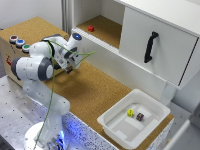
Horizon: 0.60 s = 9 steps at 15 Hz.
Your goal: Pull the drawer
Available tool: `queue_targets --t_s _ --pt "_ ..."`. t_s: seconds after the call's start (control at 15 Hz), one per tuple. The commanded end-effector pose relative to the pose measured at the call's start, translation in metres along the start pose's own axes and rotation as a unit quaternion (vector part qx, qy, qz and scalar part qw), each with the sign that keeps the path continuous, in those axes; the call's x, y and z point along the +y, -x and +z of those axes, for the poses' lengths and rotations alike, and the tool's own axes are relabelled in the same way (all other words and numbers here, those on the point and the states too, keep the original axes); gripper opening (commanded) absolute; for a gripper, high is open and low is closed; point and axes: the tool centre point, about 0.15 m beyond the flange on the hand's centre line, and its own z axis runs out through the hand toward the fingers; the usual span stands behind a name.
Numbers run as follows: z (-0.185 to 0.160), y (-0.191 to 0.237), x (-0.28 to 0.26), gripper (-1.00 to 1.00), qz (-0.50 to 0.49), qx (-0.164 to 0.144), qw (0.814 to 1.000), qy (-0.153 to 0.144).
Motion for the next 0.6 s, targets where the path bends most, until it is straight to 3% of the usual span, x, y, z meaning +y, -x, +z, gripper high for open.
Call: queue_targets --t_s 0.0,0.2,0.27,0.53 --pt "0.012 -0.015 0.074 -1.00 0.042 0.012 0.999 -0.006" --pt "0.005 -0.016 0.081 -1.00 0.040 0.012 0.999 0.002" --pt "0.001 -0.016 0.075 1.00 0.023 0.013 1.000 0.017" --pt "-0.014 -0.015 0.050 1.00 -0.026 0.028 0.998 0.052"
